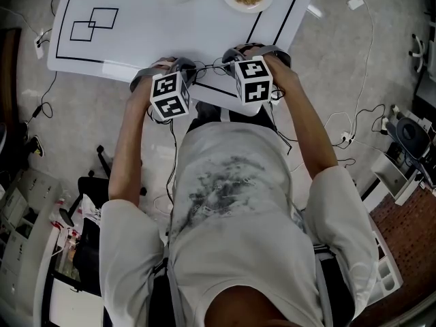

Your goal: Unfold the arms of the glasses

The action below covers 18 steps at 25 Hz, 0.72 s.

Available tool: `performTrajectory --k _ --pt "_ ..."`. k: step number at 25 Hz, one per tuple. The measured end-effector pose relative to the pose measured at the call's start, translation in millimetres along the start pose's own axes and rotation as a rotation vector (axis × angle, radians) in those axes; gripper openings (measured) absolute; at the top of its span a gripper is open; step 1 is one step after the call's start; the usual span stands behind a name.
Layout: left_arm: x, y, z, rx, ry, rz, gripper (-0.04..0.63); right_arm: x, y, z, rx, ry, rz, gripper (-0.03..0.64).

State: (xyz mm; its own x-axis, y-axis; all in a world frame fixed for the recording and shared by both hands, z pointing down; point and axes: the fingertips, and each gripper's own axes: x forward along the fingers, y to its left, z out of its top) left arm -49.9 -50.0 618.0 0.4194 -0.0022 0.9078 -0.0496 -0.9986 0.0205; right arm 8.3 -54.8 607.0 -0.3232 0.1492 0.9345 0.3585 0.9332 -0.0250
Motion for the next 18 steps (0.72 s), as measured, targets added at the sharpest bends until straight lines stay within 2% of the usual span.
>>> performTrajectory --k 5,12,18 --pt "0.5 -0.1 -0.3 -0.019 0.007 -0.041 0.029 -0.2 -1.1 0.0 0.027 -0.005 0.043 0.057" --pt "0.3 -4.3 0.8 -0.039 0.010 -0.091 0.020 -2.3 -3.8 1.3 0.084 -0.050 0.053 0.048" --pt "1.0 -6.5 1.0 -0.061 -0.003 -0.084 0.008 -1.1 0.3 1.0 0.101 -0.057 0.057 0.017"
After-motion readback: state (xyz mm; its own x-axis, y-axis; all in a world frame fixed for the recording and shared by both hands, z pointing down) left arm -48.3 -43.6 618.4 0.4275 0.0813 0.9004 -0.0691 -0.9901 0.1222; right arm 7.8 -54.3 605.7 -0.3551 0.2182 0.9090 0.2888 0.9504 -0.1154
